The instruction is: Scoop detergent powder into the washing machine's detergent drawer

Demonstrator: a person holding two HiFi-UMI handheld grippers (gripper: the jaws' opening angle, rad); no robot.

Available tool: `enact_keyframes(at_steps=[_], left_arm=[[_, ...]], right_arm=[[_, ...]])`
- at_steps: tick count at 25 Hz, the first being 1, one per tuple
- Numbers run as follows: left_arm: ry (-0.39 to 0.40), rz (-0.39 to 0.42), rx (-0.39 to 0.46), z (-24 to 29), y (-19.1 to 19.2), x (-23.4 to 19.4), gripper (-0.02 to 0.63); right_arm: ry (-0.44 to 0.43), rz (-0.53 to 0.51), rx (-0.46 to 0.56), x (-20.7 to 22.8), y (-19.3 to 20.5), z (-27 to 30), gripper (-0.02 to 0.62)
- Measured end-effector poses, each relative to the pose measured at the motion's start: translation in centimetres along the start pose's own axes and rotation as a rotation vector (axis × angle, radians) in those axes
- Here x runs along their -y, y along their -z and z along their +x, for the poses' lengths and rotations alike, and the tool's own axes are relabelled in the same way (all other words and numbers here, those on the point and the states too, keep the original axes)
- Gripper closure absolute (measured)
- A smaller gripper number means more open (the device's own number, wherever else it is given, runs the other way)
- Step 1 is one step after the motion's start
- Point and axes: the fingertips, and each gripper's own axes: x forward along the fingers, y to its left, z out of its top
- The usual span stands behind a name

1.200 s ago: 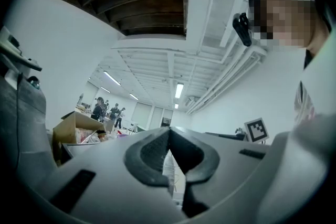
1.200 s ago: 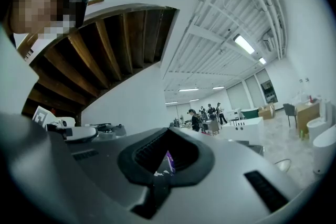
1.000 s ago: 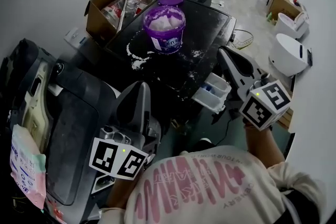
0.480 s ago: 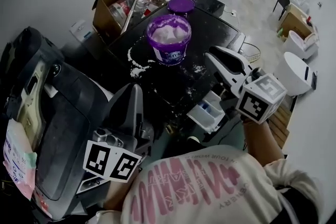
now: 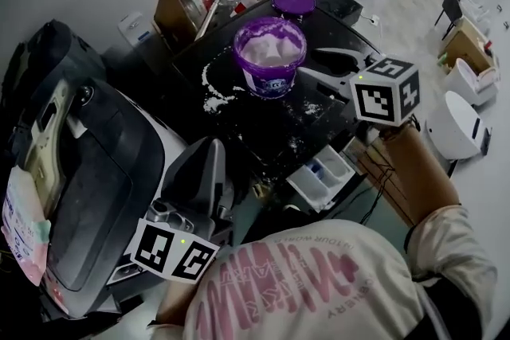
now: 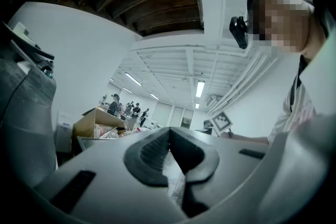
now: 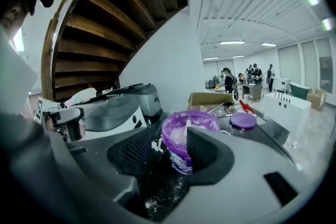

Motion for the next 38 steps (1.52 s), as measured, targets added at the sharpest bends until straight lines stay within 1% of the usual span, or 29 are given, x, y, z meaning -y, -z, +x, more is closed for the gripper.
enact_keyframes(at_steps=[2,3,8,10,11,14,16,18,21,22,26,28,30,34,36,38], left_arm=[[-0.01,0.004,-0.007,-0.2,0.2,-0.1,0.604],[-0.021,0.004,-0.006,-0.4,0.2,-0.3,0.604],[-0.084,-0.003,0.004,-1.6,0.0,-1.6,0.604],[-0.101,-0.006,0.007,-1.9,0.0,-2.0,0.603],[-0.112,-0.006,0.012,-2.1,0.0,-2.2,0.603],[-0.156,-0.01,0.034,-2.9,-0.6,-3.2,0.603],[-0.178,-0.012,0.042,-3.4,-0.7,-3.6,0.603],[-0.188,-0.011,0.043,-3.7,-0.7,-3.8,0.604],[-0.198,-0.014,0.044,-4.0,-0.6,-4.1,0.603],[-0.201,-0.017,0.044,-4.1,-0.6,-4.2,0.604],[-0.205,-0.021,0.046,-4.2,-0.6,-4.5,0.603],[-0.204,-0.023,0.049,-4.2,-0.6,-4.6,0.604],[-0.203,-0.023,0.05,-4.2,-0.6,-4.7,0.603],[-0.197,-0.02,0.057,-4.2,-0.8,-4.7,0.603],[-0.195,-0.015,0.06,-4.3,-1.0,-4.6,0.603],[-0.195,-0.013,0.063,-4.5,-1.1,-4.7,0.604]], right_arm=[[-0.003,-0.034,-0.049,1.1,-0.5,1.2,0.392],[-0.007,-0.05,-0.069,1.5,-0.8,1.8,0.371],[-0.054,-0.109,-0.174,2.6,-2.1,4.9,0.372],[-0.081,-0.11,-0.231,2.9,-2.2,6.4,0.38],[-0.095,-0.108,-0.26,3.0,-2.3,7.1,0.399],[-0.122,-0.099,-0.373,3.4,-1.8,9.4,0.402],[-0.109,-0.122,-0.456,3.8,-1.0,10.6,0.426],[-0.084,-0.172,-0.531,4.3,-0.1,11.5,0.478],[-0.059,-0.235,-0.595,4.7,0.7,12.4,0.529],[-0.059,-0.242,-0.605,4.7,0.8,12.6,0.553],[-0.084,-0.248,-0.609,4.2,0.9,13.0,0.584],[-0.094,-0.261,-0.586,3.9,0.5,13.0,0.589],[-0.085,-0.294,-0.544,3.9,-0.5,12.8,0.589],[0.005,-0.397,-0.468,4.9,-2.3,12.8,0.592],[0.053,-0.438,-0.461,5.4,-2.4,13.1,0.592],[0.094,-0.448,-0.466,5.8,-2.2,13.7,0.594]])
